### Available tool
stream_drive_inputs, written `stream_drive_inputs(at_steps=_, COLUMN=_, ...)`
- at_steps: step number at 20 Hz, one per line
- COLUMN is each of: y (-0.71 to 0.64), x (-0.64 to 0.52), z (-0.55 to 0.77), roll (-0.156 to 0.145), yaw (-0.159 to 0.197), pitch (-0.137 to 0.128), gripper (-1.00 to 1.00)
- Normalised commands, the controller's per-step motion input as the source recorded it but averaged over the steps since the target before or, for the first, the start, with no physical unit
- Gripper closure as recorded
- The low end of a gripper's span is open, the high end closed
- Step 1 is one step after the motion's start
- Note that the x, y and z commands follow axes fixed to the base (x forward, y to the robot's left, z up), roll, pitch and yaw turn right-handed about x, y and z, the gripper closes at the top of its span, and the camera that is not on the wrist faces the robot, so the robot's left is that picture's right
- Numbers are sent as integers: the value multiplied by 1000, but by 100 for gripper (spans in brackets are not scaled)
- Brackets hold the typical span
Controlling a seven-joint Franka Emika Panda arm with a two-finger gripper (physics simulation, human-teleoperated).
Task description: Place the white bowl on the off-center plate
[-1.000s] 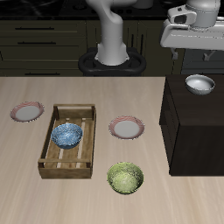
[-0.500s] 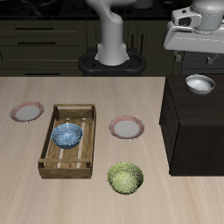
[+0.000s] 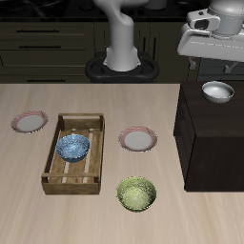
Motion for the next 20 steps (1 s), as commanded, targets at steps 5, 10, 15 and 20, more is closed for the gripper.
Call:
stream_drive_inputs(at_steps=5, y=-23, x=27, z=-59, roll=-3, yaw=0, pitch=10, gripper=-100)
stream_drive_inputs(at_steps=10, y=13, x=7, z=-234, roll=9, yaw=6, pitch=31, gripper=-100)
stream_drive_inputs(at_steps=15, y=-85, x=41, z=-139, roll=-8, yaw=10, pitch=-6, gripper=-100)
stream_drive_inputs(at_steps=20, y=-101, x=57, z=-189, roll=-14, yaw=2, pitch=26, gripper=-100)
